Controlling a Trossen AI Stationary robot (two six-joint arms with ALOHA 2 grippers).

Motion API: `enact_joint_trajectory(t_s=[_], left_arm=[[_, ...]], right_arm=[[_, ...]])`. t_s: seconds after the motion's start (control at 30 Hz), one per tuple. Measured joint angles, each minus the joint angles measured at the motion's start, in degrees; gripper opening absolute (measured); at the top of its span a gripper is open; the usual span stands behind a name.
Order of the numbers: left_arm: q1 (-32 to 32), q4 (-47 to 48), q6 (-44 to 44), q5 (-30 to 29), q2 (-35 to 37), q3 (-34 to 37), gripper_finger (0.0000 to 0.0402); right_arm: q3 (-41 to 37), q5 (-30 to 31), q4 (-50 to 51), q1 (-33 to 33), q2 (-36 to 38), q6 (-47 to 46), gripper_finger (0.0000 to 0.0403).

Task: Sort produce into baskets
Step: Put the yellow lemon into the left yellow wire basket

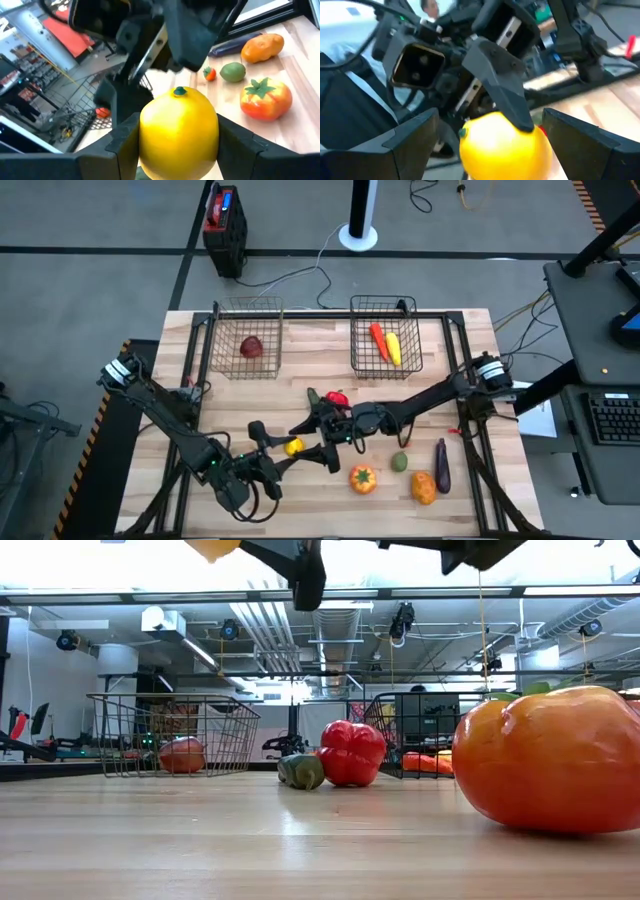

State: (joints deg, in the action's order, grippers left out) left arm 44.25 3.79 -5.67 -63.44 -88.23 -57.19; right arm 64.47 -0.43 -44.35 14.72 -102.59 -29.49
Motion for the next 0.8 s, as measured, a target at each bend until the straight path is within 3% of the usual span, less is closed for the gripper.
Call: enact_joint_trajectory(t_s=[0.17, 0.43, 0.6, 0.8], left_arm=[[-0.33, 3.70, -7.71, 4.14, 0.47, 0.00, 0.0188], [-4.78, 16.93, -19.52, 4.42, 6.28, 0.00, 0.0188], [-12.05, 26.69, -24.07, 4.98, 11.70, 0.00, 0.0188], [-25.54, 41.87, -25.24, 11.38, 20.11, 0.00, 0.0188]], right_arm=[[-0.02, 2.40, 12.63, 0.00, 4.45, 0.52, 0.0348], [-0.02, 13.98, 31.87, 0.07, 11.56, 0.50, 0.0348], [-0.02, 17.00, 34.92, 0.26, 13.36, 1.39, 0.0348], [-0.02, 17.00, 35.59, 0.28, 13.25, 1.57, 0.0348]])
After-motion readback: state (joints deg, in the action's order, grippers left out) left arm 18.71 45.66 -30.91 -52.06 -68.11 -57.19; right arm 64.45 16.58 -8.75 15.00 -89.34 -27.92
